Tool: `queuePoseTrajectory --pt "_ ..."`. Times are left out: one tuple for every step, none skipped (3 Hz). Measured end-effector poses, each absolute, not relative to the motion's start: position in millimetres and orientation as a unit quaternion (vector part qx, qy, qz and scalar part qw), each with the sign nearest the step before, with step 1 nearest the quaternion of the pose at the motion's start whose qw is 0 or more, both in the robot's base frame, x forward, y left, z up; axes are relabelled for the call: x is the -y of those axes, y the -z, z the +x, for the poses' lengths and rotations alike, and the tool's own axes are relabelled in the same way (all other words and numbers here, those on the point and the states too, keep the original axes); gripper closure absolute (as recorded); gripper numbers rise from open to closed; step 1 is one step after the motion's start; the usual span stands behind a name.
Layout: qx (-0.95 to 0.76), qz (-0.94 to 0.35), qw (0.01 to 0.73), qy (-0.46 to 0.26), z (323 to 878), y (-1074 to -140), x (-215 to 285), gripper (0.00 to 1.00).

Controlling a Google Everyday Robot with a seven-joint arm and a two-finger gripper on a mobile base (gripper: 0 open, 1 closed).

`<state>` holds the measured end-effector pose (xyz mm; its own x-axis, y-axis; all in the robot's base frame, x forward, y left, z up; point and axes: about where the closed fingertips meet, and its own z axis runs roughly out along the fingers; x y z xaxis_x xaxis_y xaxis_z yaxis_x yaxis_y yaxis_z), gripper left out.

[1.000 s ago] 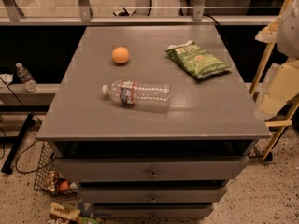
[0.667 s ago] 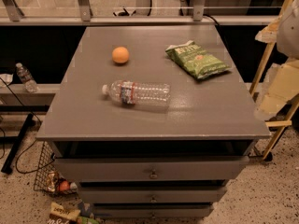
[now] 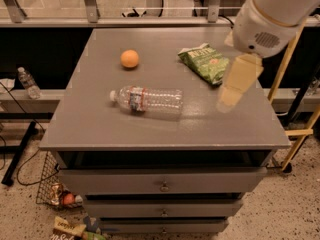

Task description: Place water bottle upright

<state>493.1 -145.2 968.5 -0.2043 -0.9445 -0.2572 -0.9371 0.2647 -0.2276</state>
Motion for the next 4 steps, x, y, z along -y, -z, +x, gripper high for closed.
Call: queuePoseTrajectory --pt "-0.785 -0.597 0.166 -0.014 523 -950 105 0.0" --pt "-0.786 -0.602 0.141 -0.02 540 -938 68 0.0" --pt "-0.779 -0.616 0.116 -0.023 546 -928 34 0.0" --pt "-0.758 -0.645 0.097 -0.013 543 -920 -3 0.0"
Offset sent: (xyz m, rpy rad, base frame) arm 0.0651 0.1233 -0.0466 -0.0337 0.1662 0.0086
